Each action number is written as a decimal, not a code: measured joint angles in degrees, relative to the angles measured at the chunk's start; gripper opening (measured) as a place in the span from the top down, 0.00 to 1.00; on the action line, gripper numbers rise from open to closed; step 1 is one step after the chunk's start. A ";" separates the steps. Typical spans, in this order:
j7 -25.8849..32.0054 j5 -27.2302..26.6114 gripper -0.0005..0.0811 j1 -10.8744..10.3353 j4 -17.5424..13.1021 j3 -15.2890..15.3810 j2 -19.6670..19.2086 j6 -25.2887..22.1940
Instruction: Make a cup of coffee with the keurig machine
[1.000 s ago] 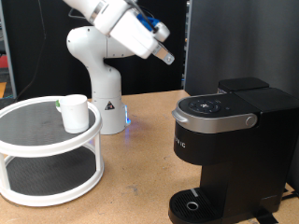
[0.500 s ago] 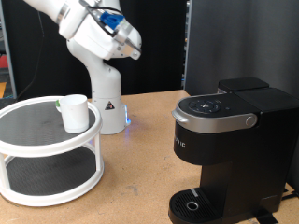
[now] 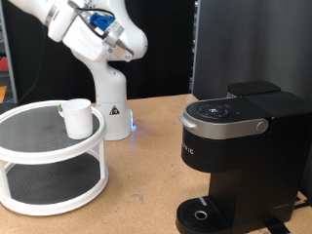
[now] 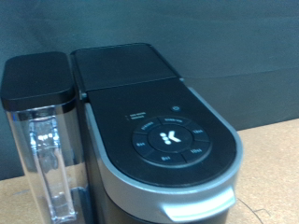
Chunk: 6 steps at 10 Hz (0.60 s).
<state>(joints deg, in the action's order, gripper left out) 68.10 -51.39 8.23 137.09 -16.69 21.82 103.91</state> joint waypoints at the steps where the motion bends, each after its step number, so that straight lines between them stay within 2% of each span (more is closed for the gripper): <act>1: 1.07 0.49 0.99 0.45 0.56 -1.07 0.01 -0.50; 3: 3.13 5.38 0.99 2.09 0.59 -4.15 0.02 -6.89; 6: 9.04 14.37 0.99 3.77 -1.51 -9.59 -0.11 -20.18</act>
<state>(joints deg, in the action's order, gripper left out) 77.14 -37.02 12.00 135.58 -26.28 21.72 83.73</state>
